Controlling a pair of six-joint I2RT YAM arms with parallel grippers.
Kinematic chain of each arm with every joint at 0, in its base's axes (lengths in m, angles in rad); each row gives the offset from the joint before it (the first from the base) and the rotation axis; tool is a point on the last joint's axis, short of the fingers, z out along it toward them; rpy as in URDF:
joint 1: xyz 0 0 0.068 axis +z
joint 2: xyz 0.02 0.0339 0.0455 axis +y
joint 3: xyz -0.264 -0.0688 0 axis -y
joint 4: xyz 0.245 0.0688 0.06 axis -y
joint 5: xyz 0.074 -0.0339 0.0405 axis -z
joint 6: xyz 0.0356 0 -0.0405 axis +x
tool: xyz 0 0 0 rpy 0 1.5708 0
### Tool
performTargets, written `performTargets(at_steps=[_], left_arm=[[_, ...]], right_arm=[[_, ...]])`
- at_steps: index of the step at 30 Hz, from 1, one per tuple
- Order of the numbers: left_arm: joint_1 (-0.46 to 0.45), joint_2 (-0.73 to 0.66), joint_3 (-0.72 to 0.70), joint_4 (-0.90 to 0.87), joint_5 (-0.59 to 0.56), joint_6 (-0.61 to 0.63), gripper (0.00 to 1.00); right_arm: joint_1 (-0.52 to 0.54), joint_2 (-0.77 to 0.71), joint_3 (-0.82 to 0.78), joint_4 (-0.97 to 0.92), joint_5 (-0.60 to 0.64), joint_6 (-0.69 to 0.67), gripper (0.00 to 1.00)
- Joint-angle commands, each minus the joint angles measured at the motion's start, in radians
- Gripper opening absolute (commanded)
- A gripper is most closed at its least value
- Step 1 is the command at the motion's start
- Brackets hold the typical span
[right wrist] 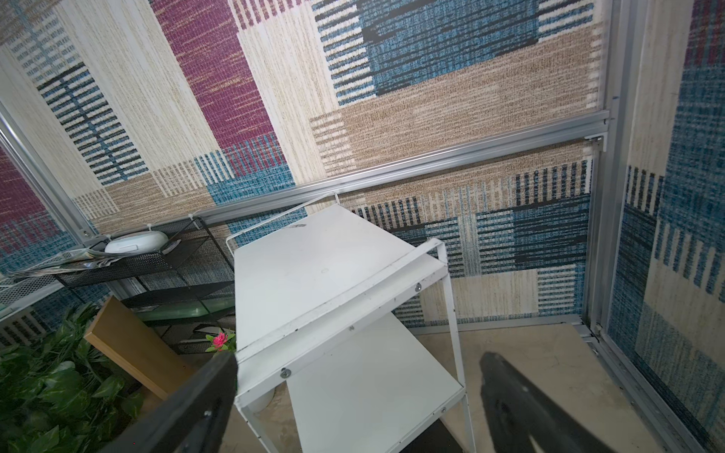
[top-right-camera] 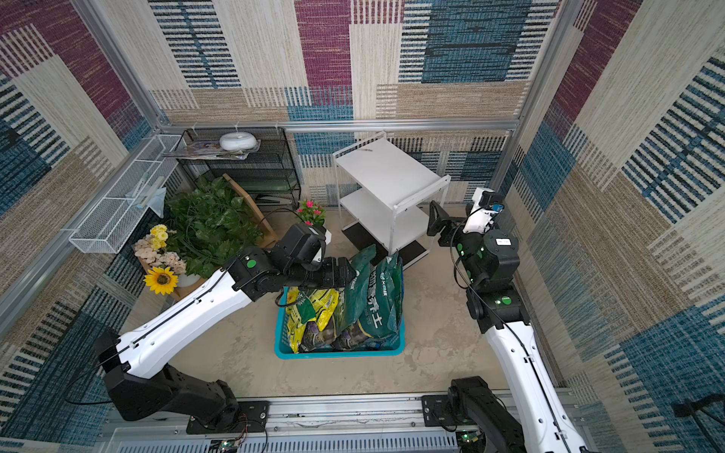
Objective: Take down the fertilizer bag from the shelf
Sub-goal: Place the fertilizer bag in the storage box, then reset both arms
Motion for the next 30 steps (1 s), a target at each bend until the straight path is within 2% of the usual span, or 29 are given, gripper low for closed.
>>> performTargets(at_steps=[1, 5, 10, 15, 16, 18, 20, 22, 25, 27, 28, 29, 30], left_arm=[[0.001, -0.023, 0.041, 0.104, 0.027, 0.073, 0.99], [0.001, -0.155, -0.044, 0.321, -0.041, 0.158, 0.99], [0.021, -0.374, -0.285, 0.545, -0.286, 0.31, 0.99], [0.189, -0.536, -0.547, 0.685, -0.342, 0.409, 0.99], [0.214, -0.558, -0.596, 0.71, -0.376, 0.442, 0.99], [0.231, -0.597, -0.725, 0.815, -0.531, 0.553, 0.99], [0.232, -0.612, -0.865, 0.966, -0.675, 0.67, 0.99], [0.233, -0.603, -0.982, 1.09, -0.845, 0.706, 0.99], [0.228, -0.586, -1.101, 1.232, -0.934, 0.81, 0.99], [0.228, -0.549, -1.183, 1.359, -0.997, 0.876, 0.99], [0.229, -0.529, -1.225, 1.431, -1.01, 0.914, 0.99], [0.229, -0.496, -1.278, 1.565, -1.028, 0.966, 0.99], [0.233, -0.456, -1.318, 1.666, -1.053, 1.011, 0.99]], right_arm=[[0.001, 0.0, 0.011, -0.017, 0.094, -0.022, 1.0], [0.0, -0.029, -0.011, -0.041, 0.199, -0.022, 1.0], [-0.002, -0.04, -0.12, -0.039, 0.326, -0.016, 1.0], [-0.003, -0.028, -0.342, 0.067, 0.533, 0.021, 1.0], [-0.002, -0.033, -0.395, 0.097, 0.568, 0.02, 1.0], [-0.002, -0.054, -0.528, 0.187, 0.604, 0.007, 1.0], [-0.002, -0.053, -0.652, 0.317, 0.66, 0.0, 1.0], [-0.003, -0.041, -0.722, 0.379, 0.746, 0.007, 1.0], [-0.002, 0.025, -0.773, 0.447, 0.802, -0.034, 1.0], [-0.002, 0.108, -0.826, 0.578, 0.8, -0.077, 1.0], [-0.002, 0.146, -0.846, 0.638, 0.817, -0.055, 1.0], [-0.002, 0.19, -0.85, 0.708, 0.846, -0.074, 1.0], [-0.001, 0.207, -0.831, 0.685, 0.83, -0.064, 1.0]])
